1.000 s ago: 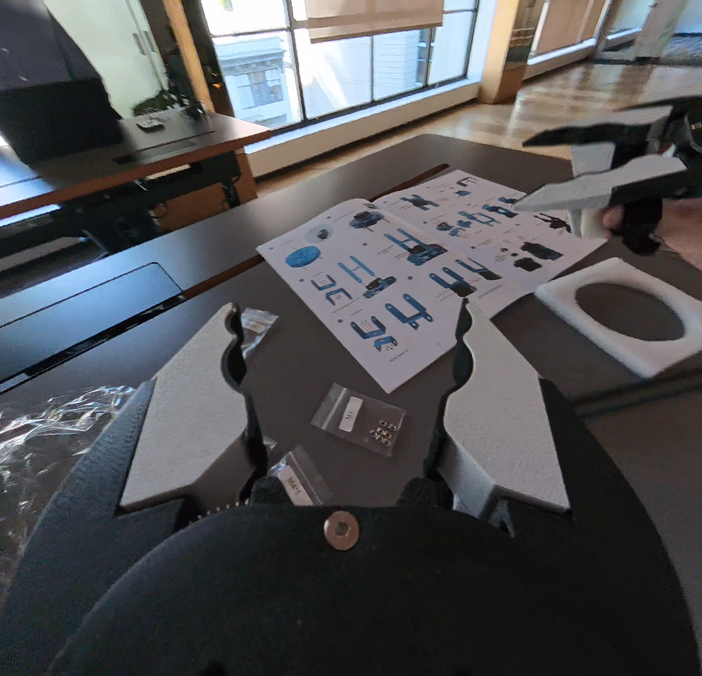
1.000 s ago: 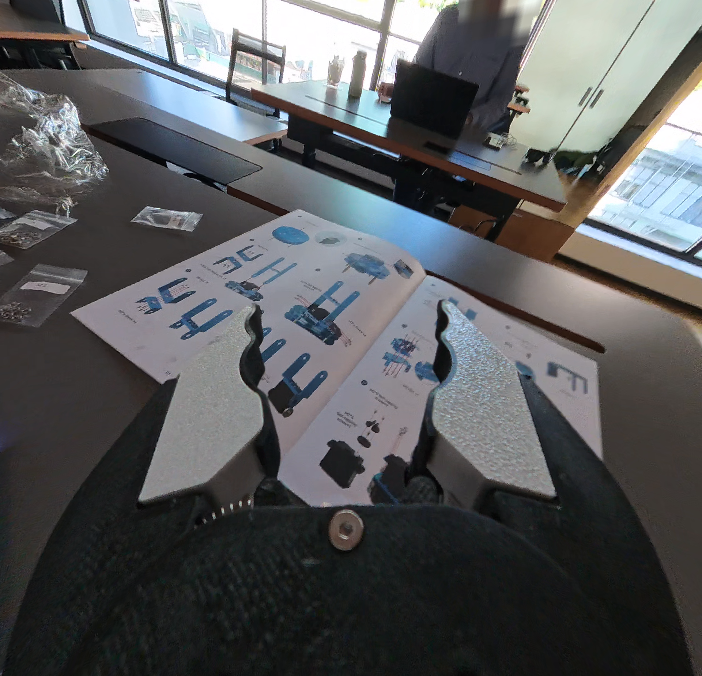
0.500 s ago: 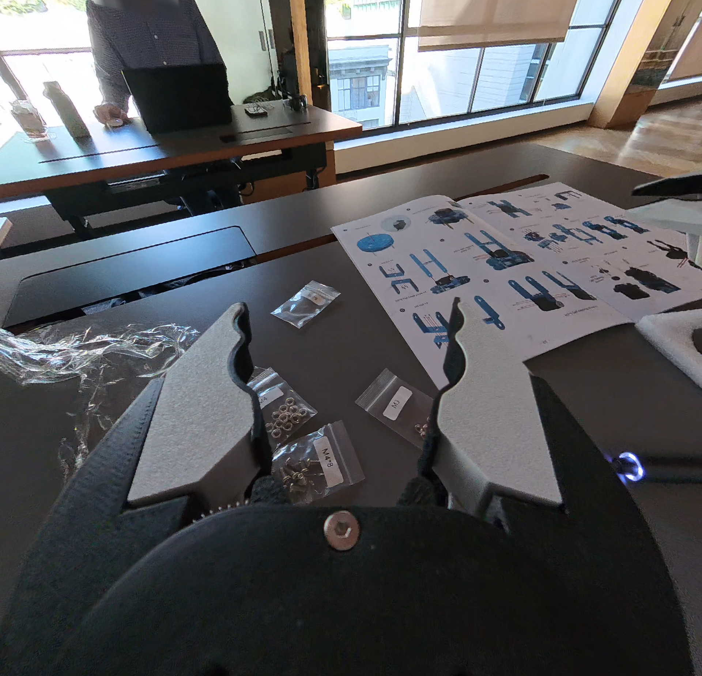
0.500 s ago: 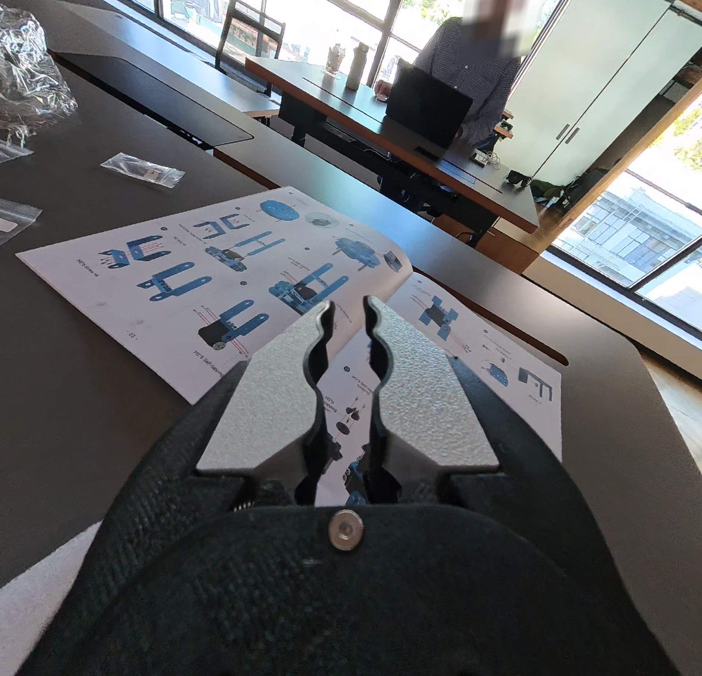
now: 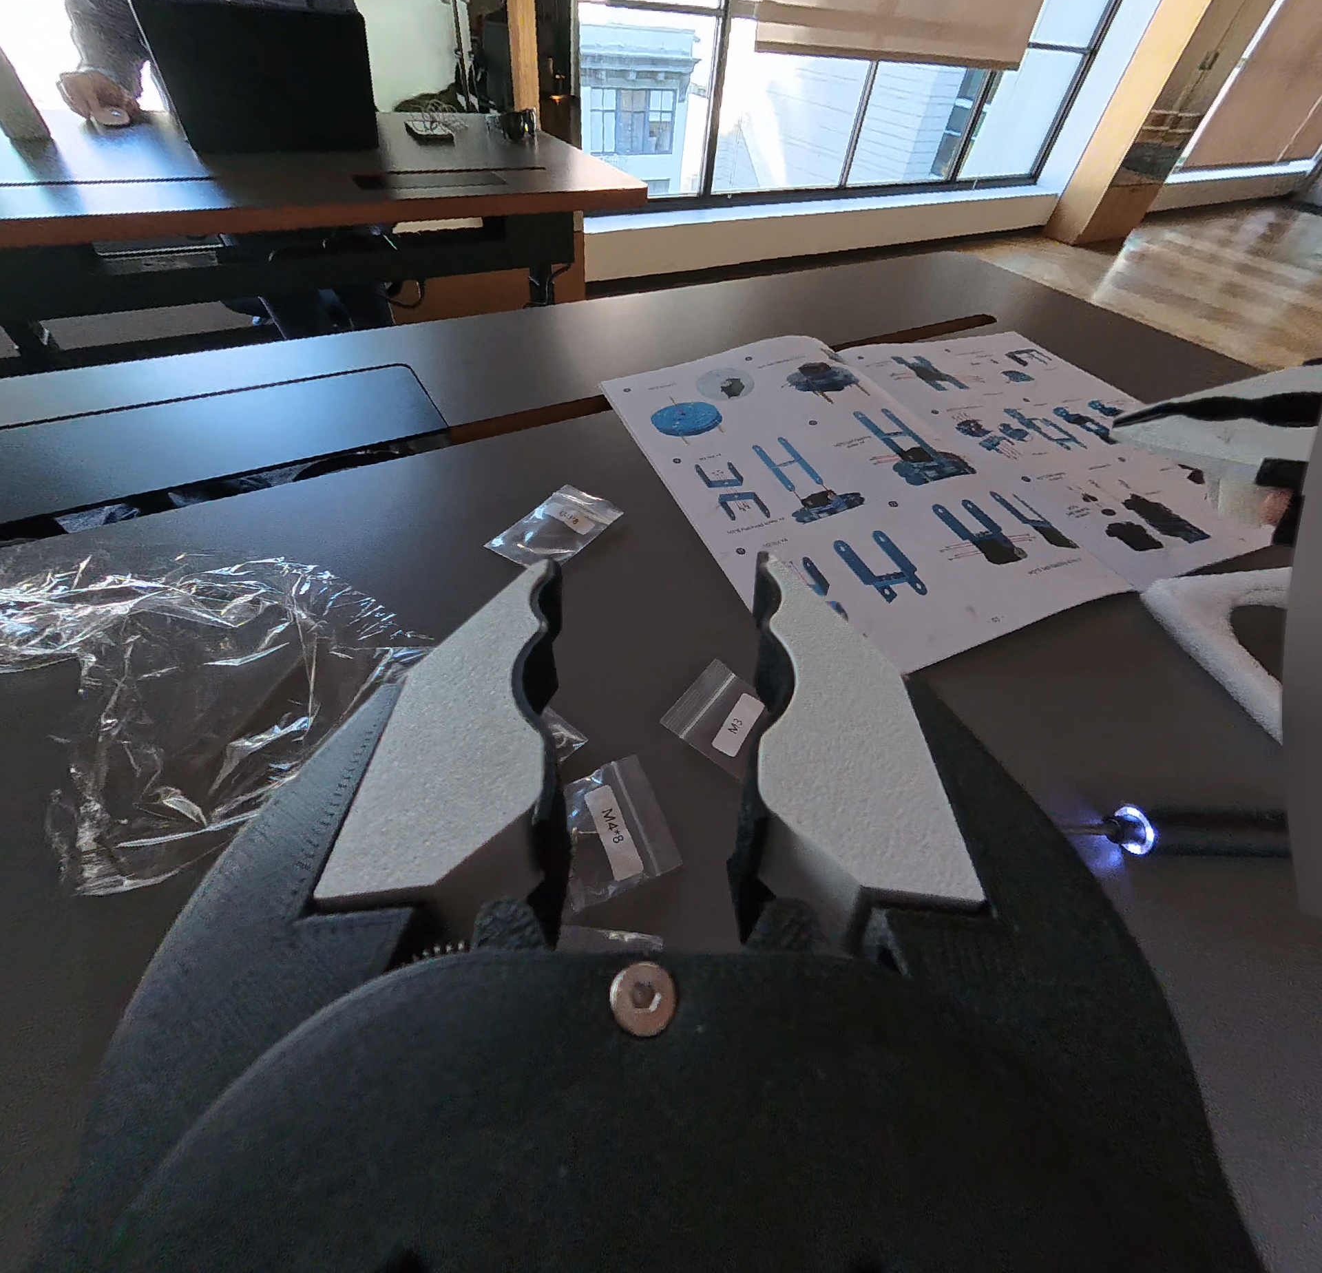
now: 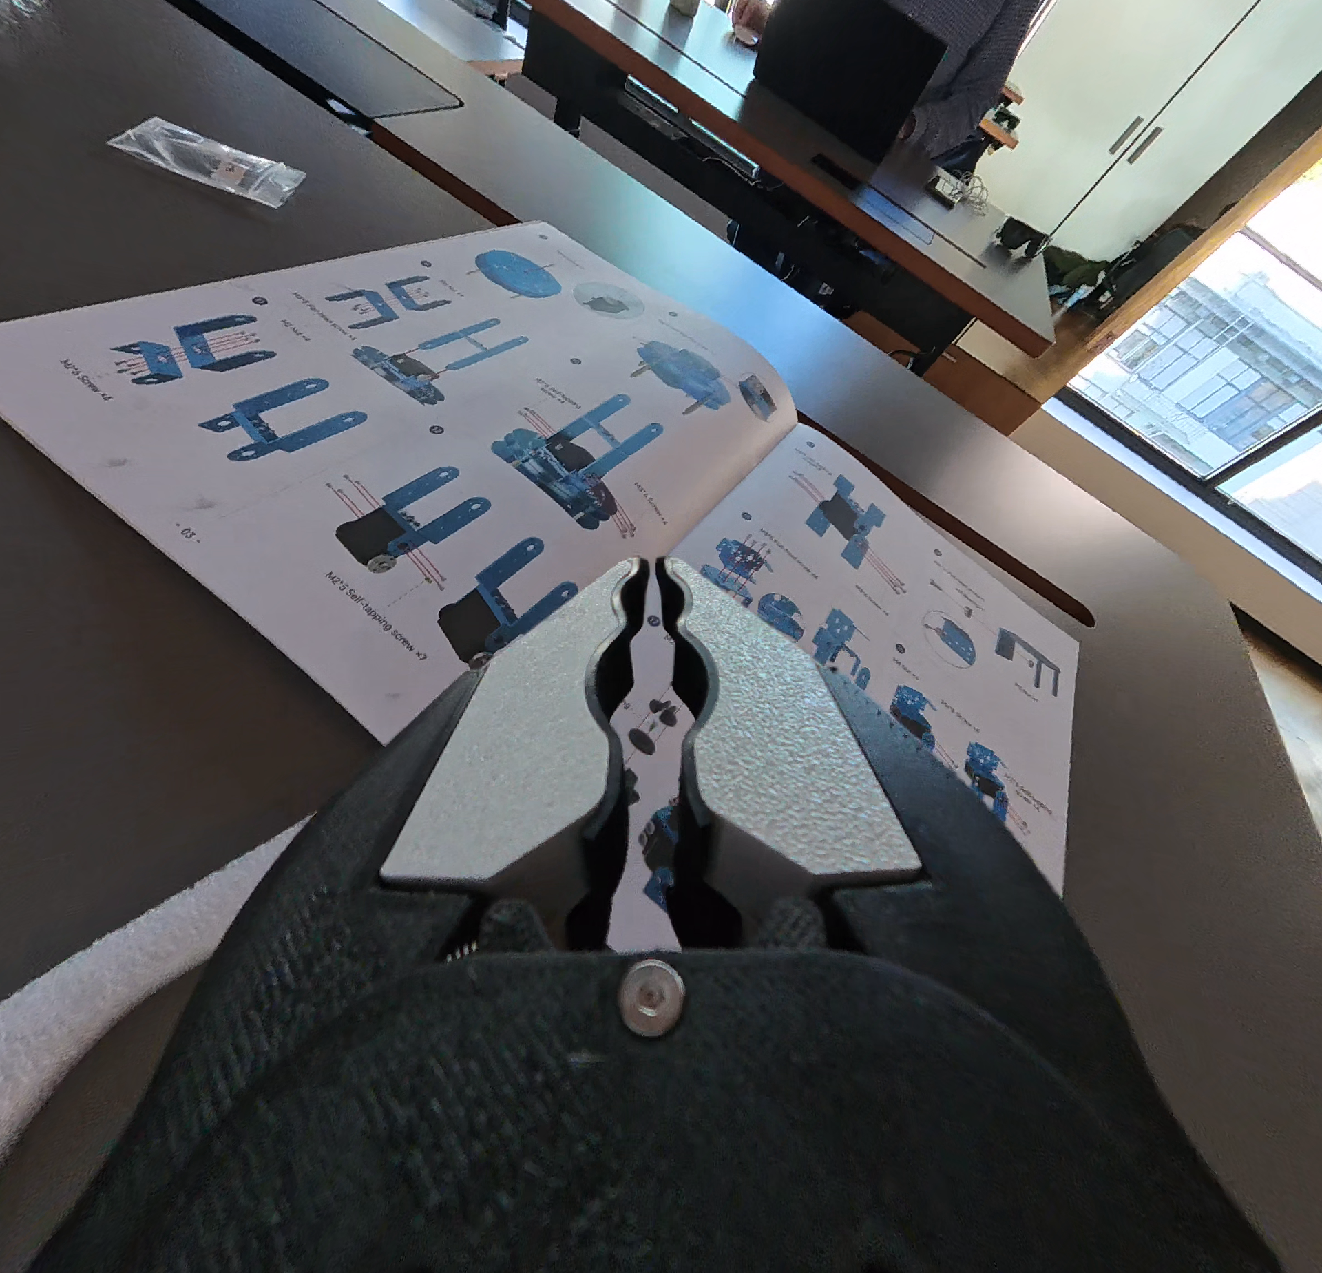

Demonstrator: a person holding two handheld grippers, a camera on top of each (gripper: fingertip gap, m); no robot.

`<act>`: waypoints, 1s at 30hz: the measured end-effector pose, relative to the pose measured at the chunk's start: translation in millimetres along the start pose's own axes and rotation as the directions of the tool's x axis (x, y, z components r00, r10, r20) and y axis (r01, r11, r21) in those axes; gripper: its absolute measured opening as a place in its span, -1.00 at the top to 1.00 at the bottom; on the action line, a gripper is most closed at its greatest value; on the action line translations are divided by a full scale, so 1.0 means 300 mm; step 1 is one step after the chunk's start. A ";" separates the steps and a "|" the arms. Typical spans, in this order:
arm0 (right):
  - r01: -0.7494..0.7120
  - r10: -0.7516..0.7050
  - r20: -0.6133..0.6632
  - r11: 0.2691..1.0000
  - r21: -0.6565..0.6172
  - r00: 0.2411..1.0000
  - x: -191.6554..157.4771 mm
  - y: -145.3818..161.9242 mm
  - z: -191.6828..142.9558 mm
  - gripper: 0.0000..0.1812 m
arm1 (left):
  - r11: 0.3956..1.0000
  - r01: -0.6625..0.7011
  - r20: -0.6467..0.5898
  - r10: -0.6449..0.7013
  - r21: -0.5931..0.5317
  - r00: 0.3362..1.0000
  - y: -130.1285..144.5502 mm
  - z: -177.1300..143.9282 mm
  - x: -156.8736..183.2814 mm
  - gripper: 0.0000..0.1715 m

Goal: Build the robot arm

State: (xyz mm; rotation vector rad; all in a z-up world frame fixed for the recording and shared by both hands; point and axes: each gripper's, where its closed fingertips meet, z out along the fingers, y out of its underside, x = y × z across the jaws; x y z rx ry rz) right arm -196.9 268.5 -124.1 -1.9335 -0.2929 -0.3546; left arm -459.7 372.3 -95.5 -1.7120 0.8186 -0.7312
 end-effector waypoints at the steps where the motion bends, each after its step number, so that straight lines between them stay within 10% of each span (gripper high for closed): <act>1: 0.006 -0.006 0.001 1.000 -0.003 1.000 -0.002 0.001 0.001 0.98 | 1.000 -0.010 0.002 0.010 -0.006 1.000 0.000 -0.001 0.001 0.42; 7: 0.004 -0.004 0.019 1.000 0.022 1.000 -0.010 -0.019 -0.010 0.85 | 1.000 -0.014 -0.116 0.015 0.014 0.993 0.008 0.004 0.071 1.00; 15: 0.003 -0.003 0.055 1.000 -0.004 0.999 -0.031 -0.019 -0.014 0.74 | 0.999 -0.024 -0.087 0.026 0.026 0.996 -0.007 -0.008 0.061 1.00; 20: 0.081 -0.087 0.024 0.982 0.169 0.996 -0.046 -0.125 -0.073 1.00 | 0.999 0.038 -0.100 -0.033 0.039 0.994 -0.011 0.000 0.055 0.58; 30: 0.112 -0.114 0.012 0.986 0.121 0.993 -0.052 -0.113 -0.069 1.00 | 0.997 -0.025 -0.020 0.026 0.067 0.999 -0.032 -0.016 0.023 0.41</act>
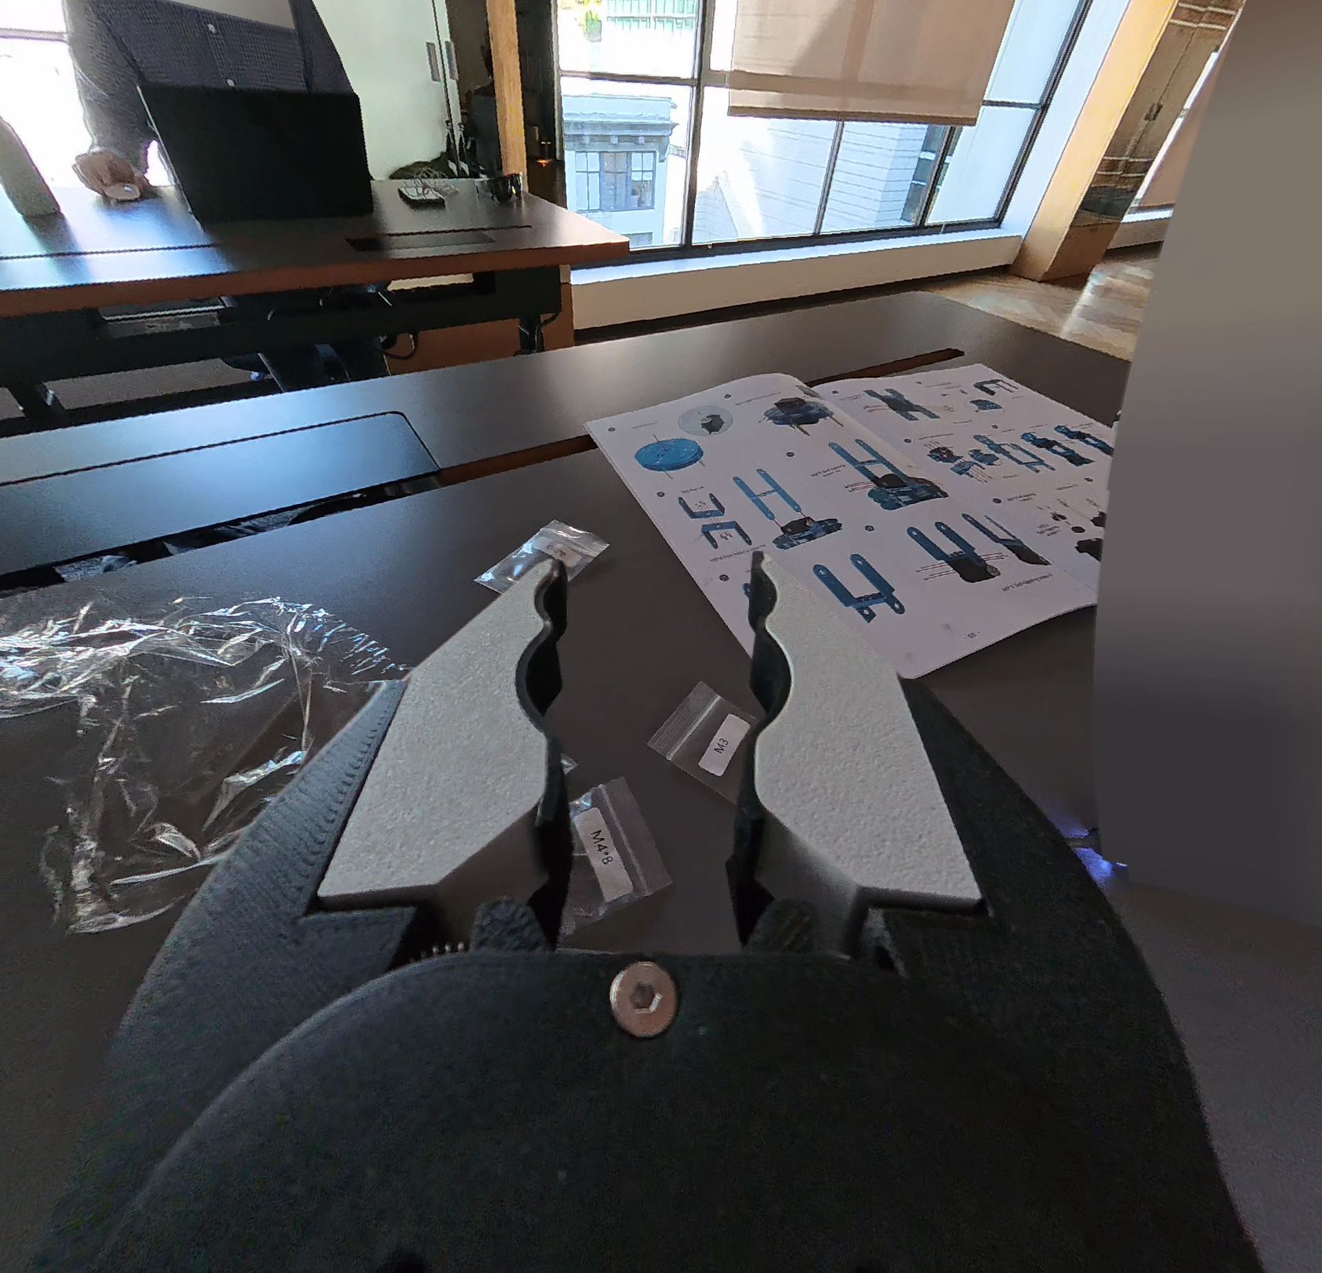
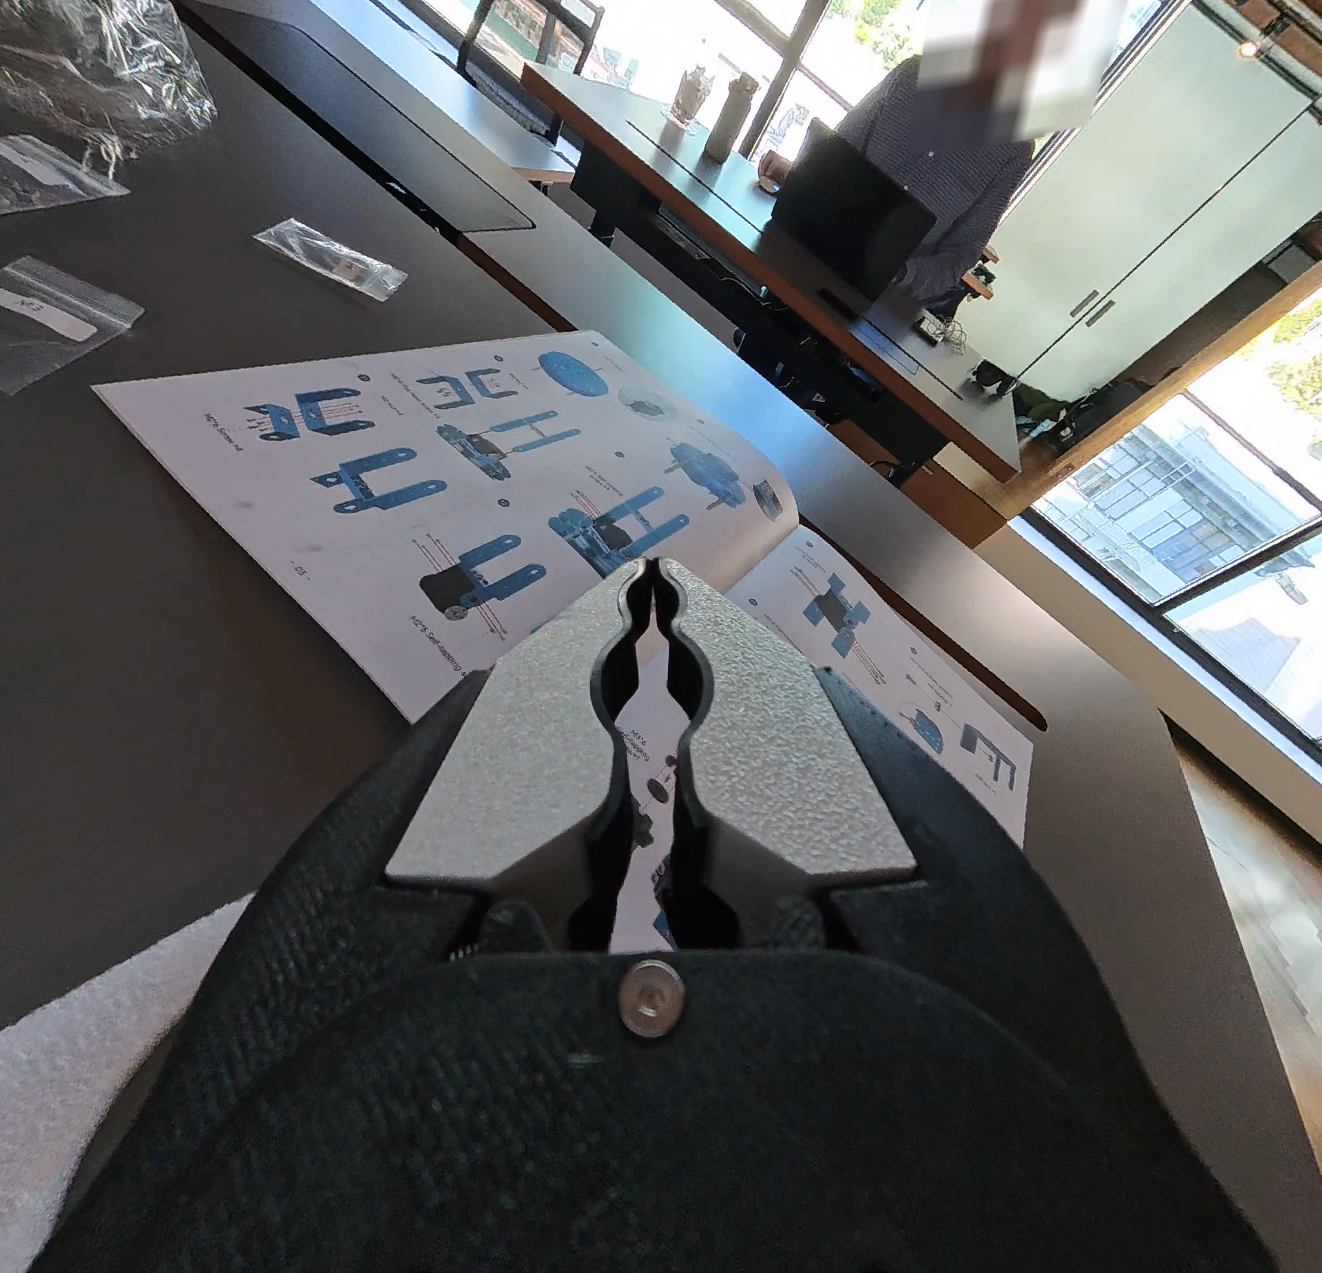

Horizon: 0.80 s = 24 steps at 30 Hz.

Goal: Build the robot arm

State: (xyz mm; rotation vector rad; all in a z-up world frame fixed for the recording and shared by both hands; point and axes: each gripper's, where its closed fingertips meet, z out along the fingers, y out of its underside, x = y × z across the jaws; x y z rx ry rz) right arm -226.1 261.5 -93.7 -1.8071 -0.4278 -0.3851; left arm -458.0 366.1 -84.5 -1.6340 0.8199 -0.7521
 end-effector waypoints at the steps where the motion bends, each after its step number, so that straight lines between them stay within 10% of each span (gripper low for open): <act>1: 0.007 -0.007 -0.001 1.000 -0.002 1.000 -0.001 -0.001 0.000 1.00 | 1.000 -0.009 0.009 0.009 0.005 1.000 -0.003 -0.002 -0.003 0.42; 24: -0.011 0.013 0.023 0.996 -0.094 1.000 -0.008 0.058 0.024 1.00 | 0.989 -0.084 0.024 0.088 -0.123 0.996 0.065 0.020 0.017 0.72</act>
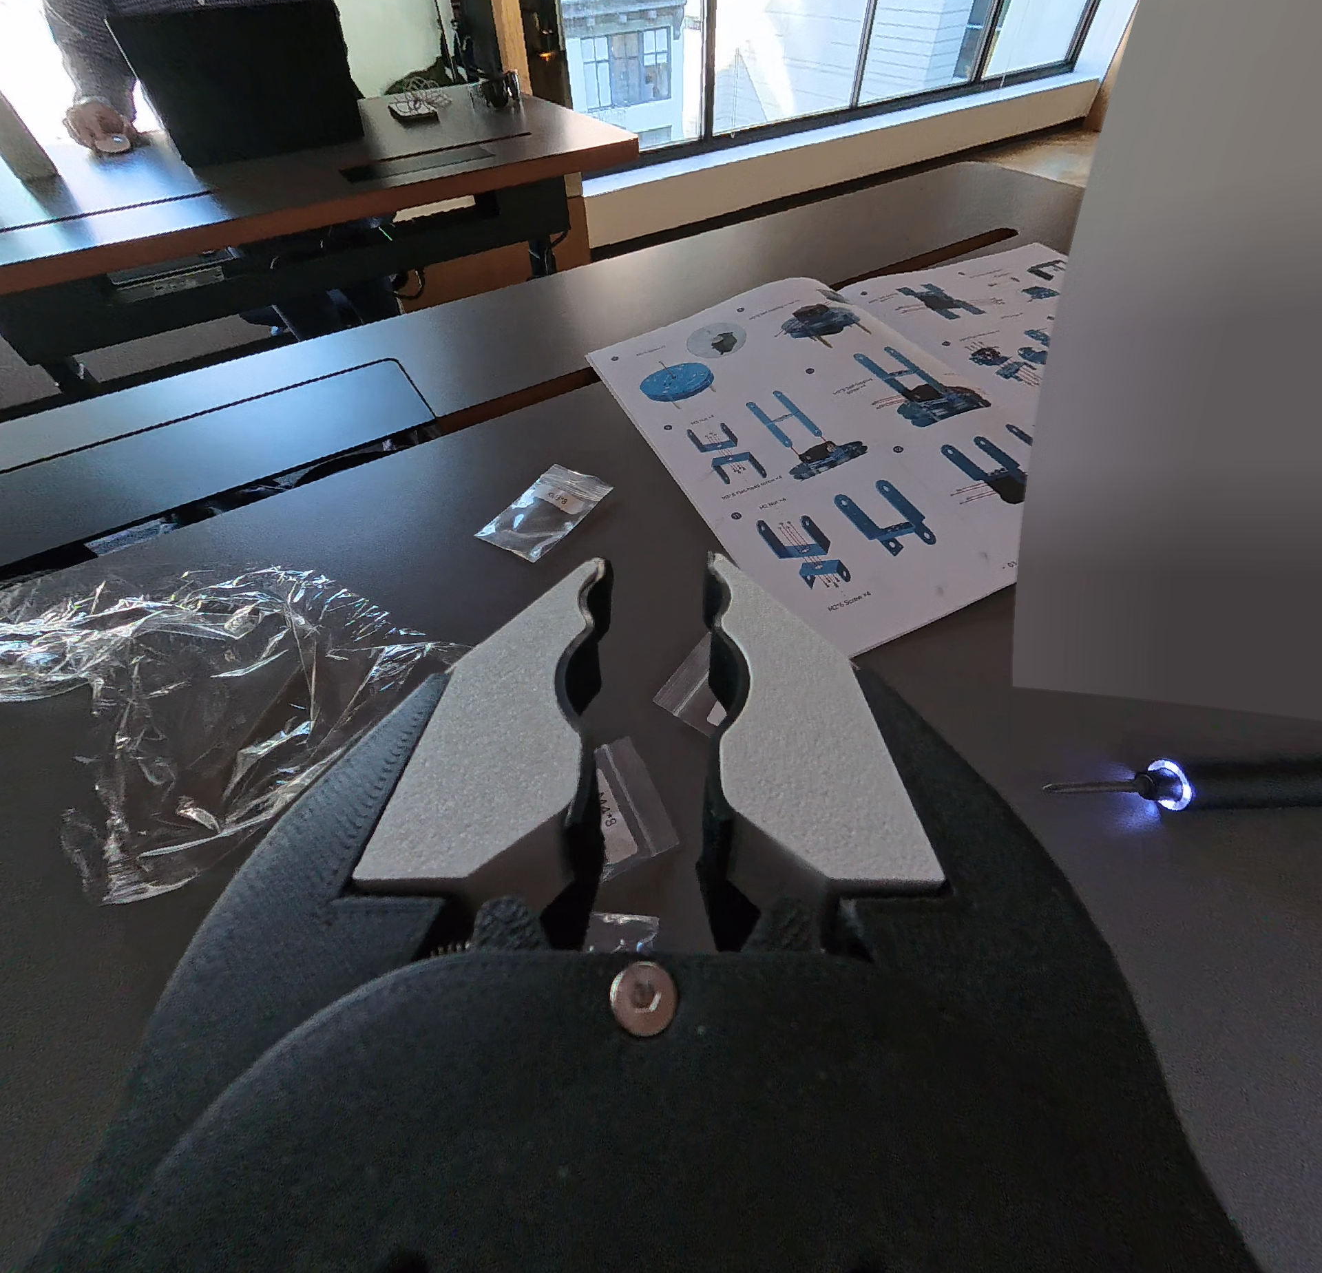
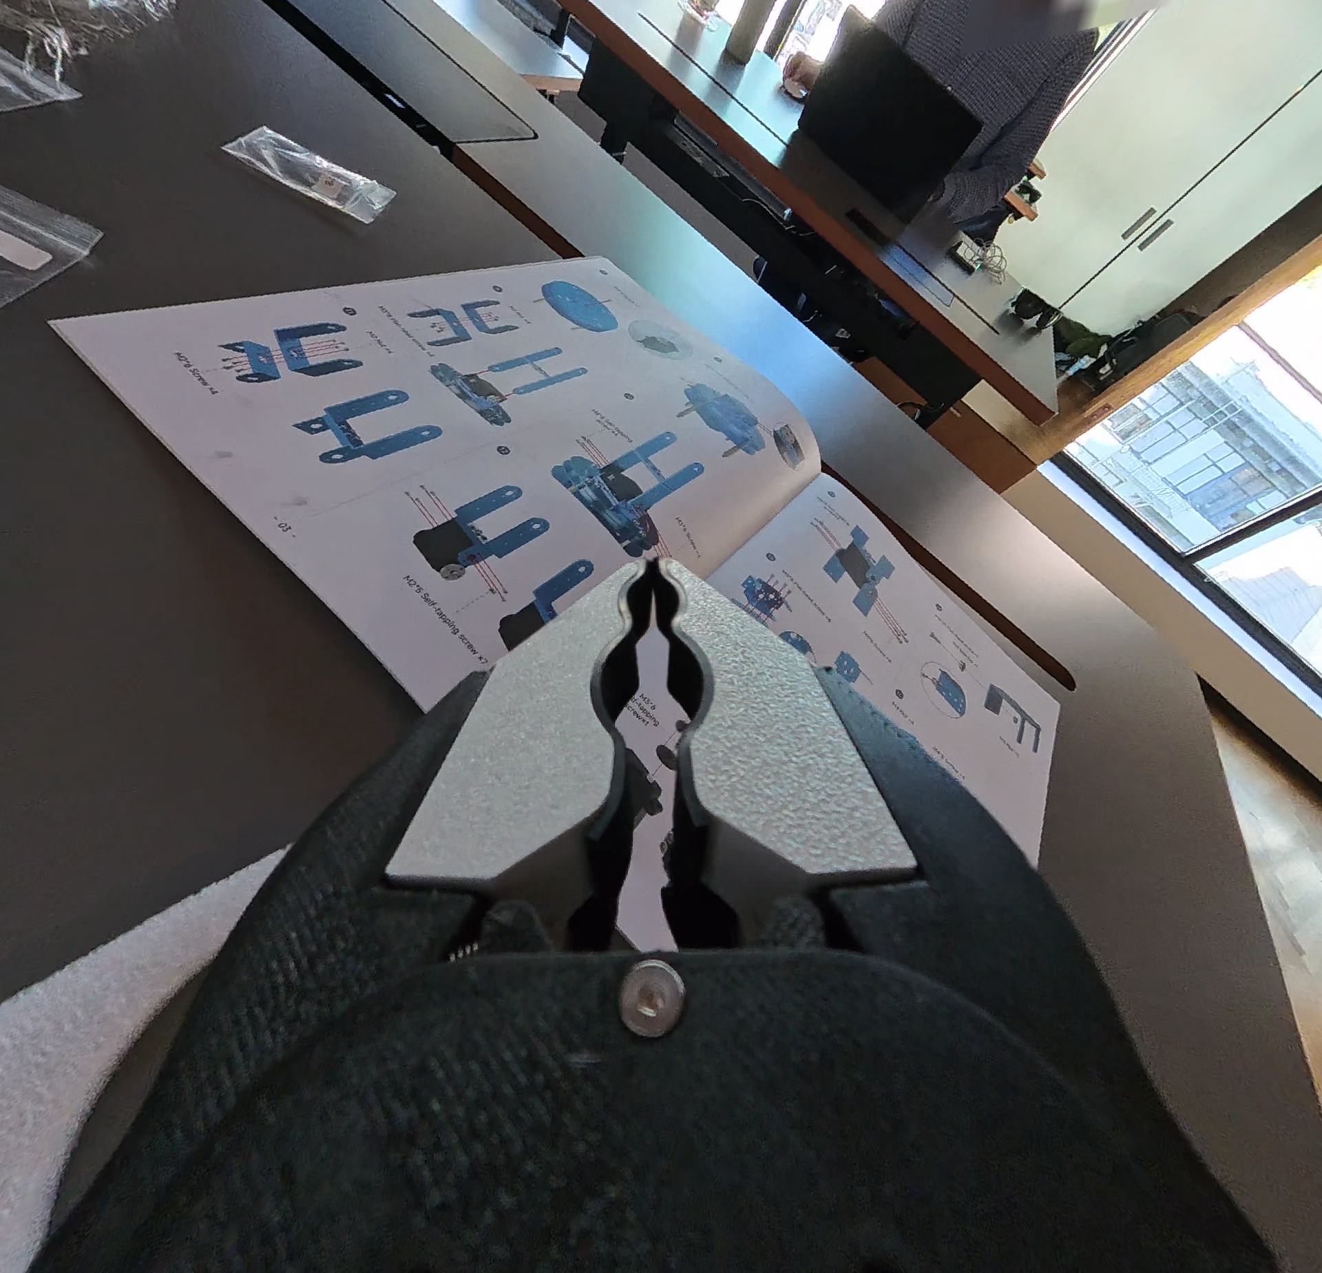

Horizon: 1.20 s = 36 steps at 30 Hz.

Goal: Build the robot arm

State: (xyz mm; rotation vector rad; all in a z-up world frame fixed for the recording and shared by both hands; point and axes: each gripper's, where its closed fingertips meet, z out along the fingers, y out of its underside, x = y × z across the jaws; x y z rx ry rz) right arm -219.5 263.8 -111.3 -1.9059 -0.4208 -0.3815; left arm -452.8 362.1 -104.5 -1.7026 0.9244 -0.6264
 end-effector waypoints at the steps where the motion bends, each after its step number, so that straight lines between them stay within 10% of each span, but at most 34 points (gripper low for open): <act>1: -0.011 0.011 -0.001 1.000 0.006 1.000 0.004 -0.004 -0.003 1.00 | 1.000 -0.010 0.002 0.010 -0.004 1.000 0.002 0.000 0.002 0.79; 3: -0.034 0.035 -0.016 0.999 0.021 0.999 0.020 -0.012 -0.011 1.00 | 1.000 -0.029 0.002 0.029 -0.002 1.000 -0.001 -0.005 0.006 1.00; 16: -0.231 0.241 -0.191 0.970 0.071 0.952 0.246 0.025 -0.119 0.96 | 1.000 -0.006 0.036 0.005 0.020 0.999 -0.016 -0.011 -0.008 0.81; 25: 0.013 0.055 0.486 0.991 -0.135 0.872 -0.095 0.084 -0.195 0.72 | 1.000 -0.011 0.012 0.011 0.004 1.000 -0.013 -0.007 0.013 0.75; 36: 0.144 0.068 0.569 0.936 -0.320 0.820 -0.169 0.261 -0.187 0.68 | 0.997 -0.076 0.025 0.076 -0.004 0.997 -0.025 -0.012 0.039 0.75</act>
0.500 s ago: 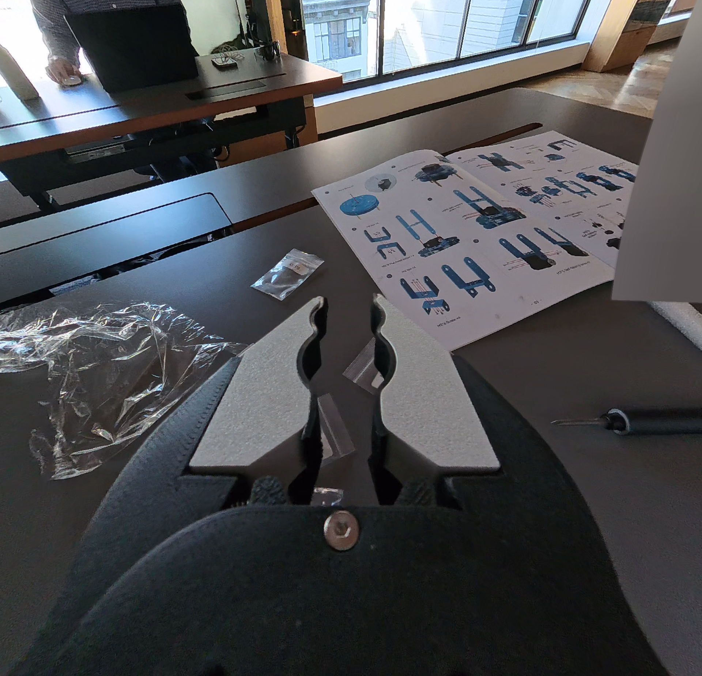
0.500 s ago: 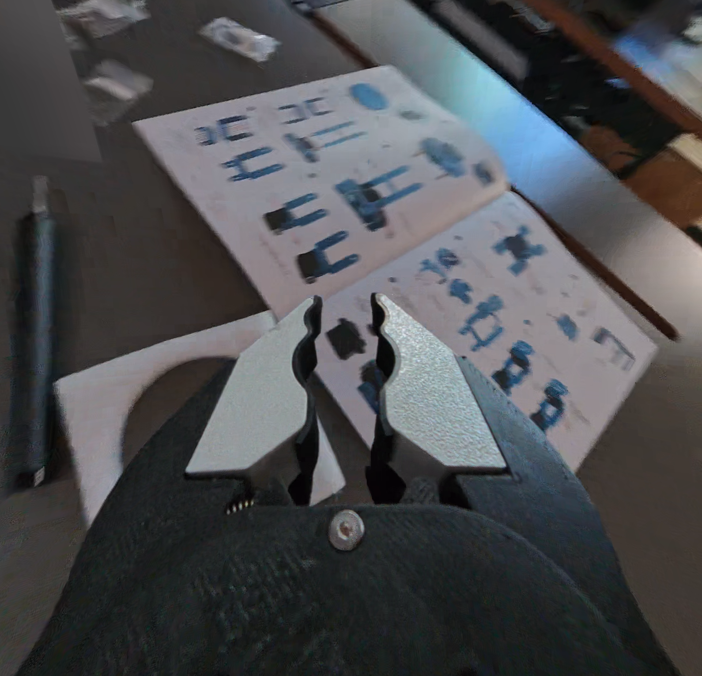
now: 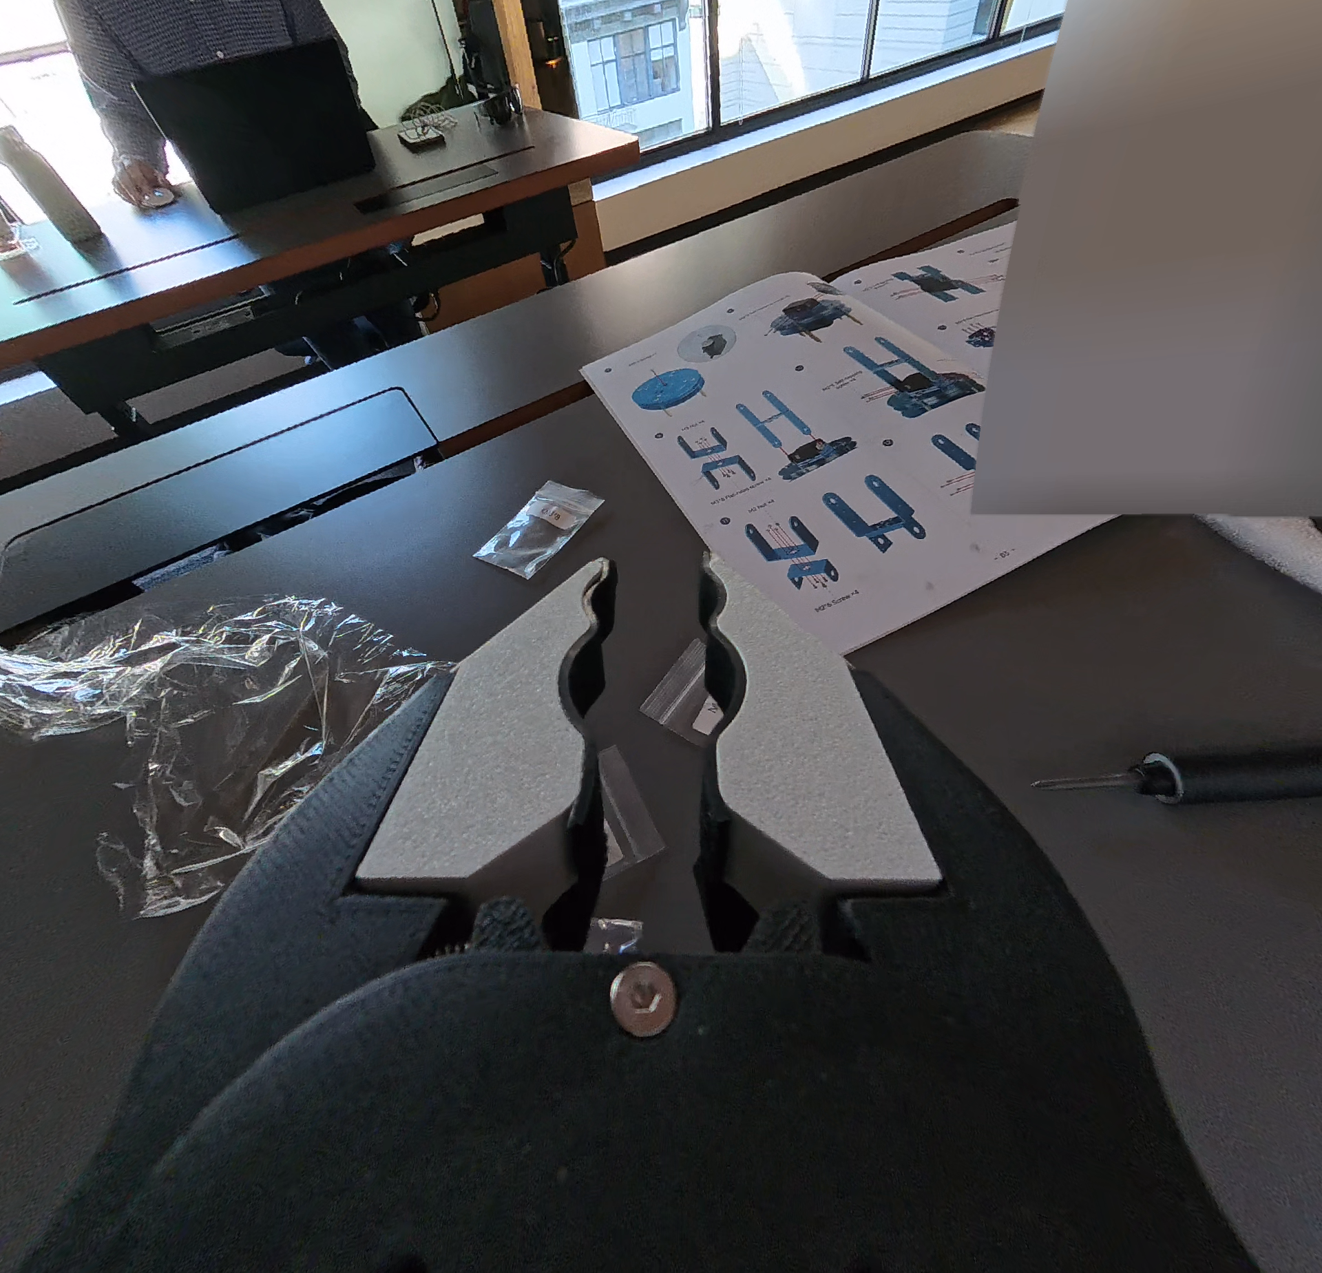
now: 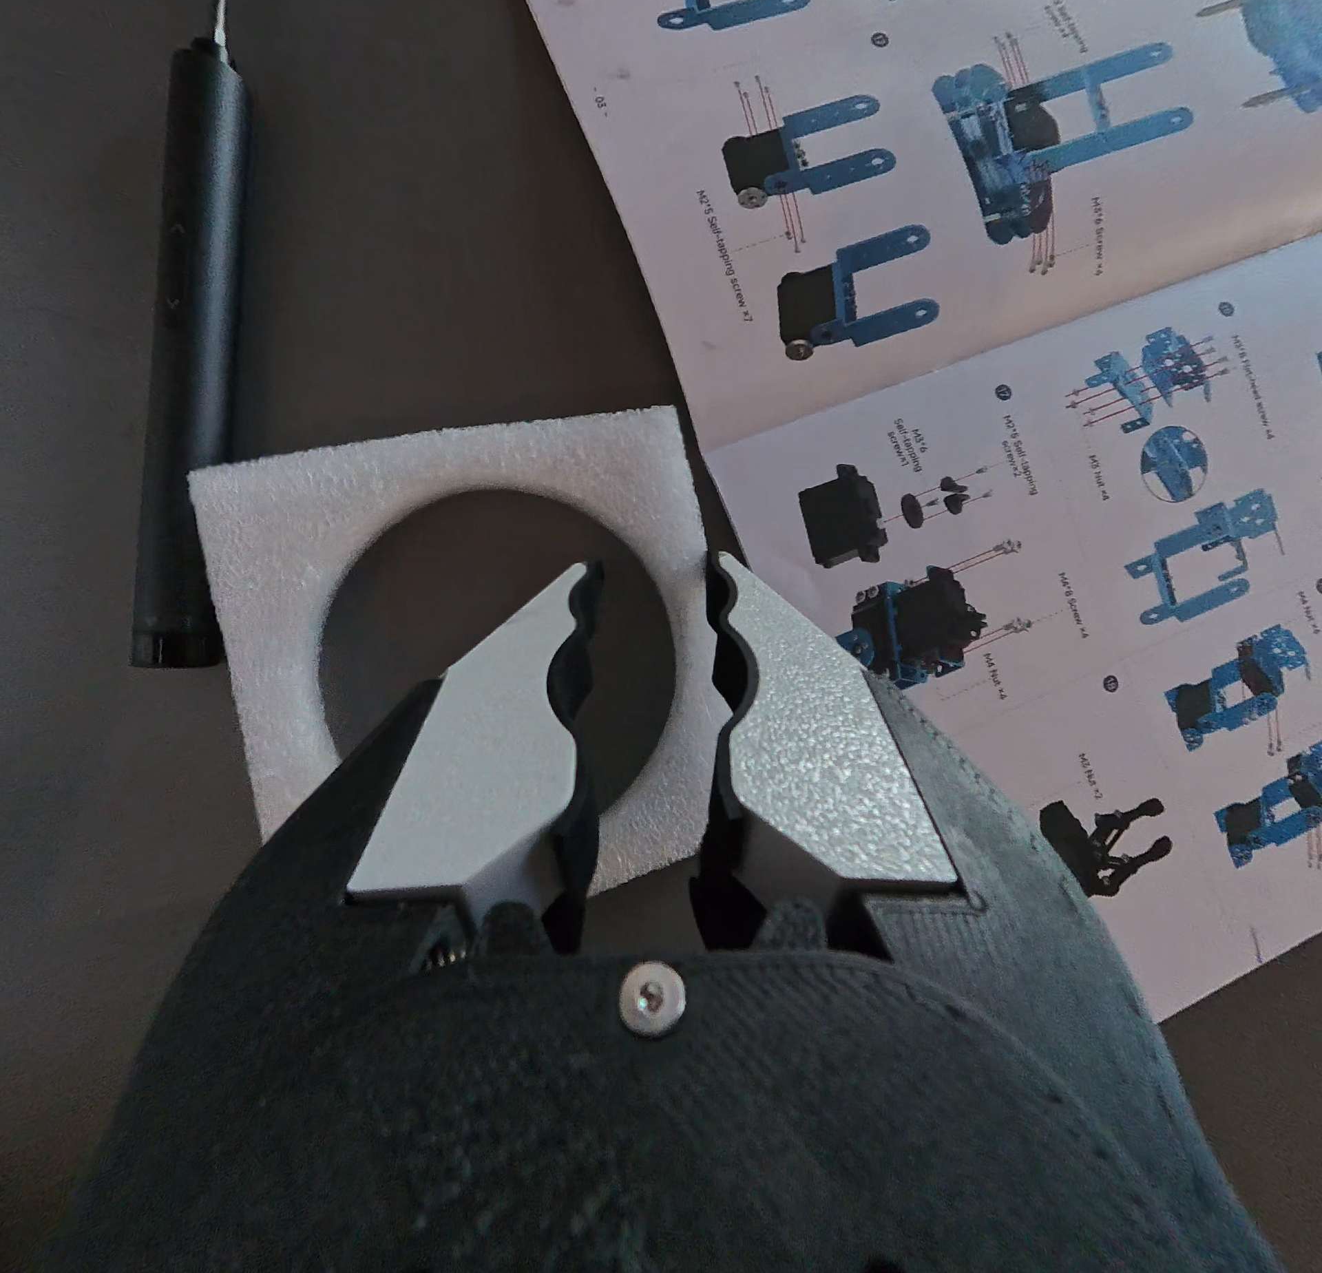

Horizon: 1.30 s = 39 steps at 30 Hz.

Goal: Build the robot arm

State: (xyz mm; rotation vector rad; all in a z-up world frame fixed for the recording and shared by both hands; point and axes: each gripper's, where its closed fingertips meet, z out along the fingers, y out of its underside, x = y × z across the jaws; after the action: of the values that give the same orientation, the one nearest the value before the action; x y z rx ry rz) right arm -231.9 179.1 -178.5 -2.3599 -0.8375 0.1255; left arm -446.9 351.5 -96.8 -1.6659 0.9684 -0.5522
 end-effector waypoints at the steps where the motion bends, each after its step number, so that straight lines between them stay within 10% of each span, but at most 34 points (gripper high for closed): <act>1: 0.005 -0.005 0.000 1.000 0.003 1.000 0.000 0.000 -0.003 0.73 | 1.000 0.004 -0.001 -0.004 0.005 1.000 -0.003 -0.002 0.000 0.75; 39: 0.120 -0.124 -0.101 0.992 -0.045 0.987 0.023 -0.008 0.004 0.73 | 0.999 -0.025 -0.016 0.024 -0.030 1.000 0.020 0.009 0.023 0.80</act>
State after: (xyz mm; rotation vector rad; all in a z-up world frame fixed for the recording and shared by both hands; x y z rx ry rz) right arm -228.1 185.4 -177.2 -2.3219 -0.9379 -0.0640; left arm -443.0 347.0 -104.2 -1.6764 1.0113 -0.5375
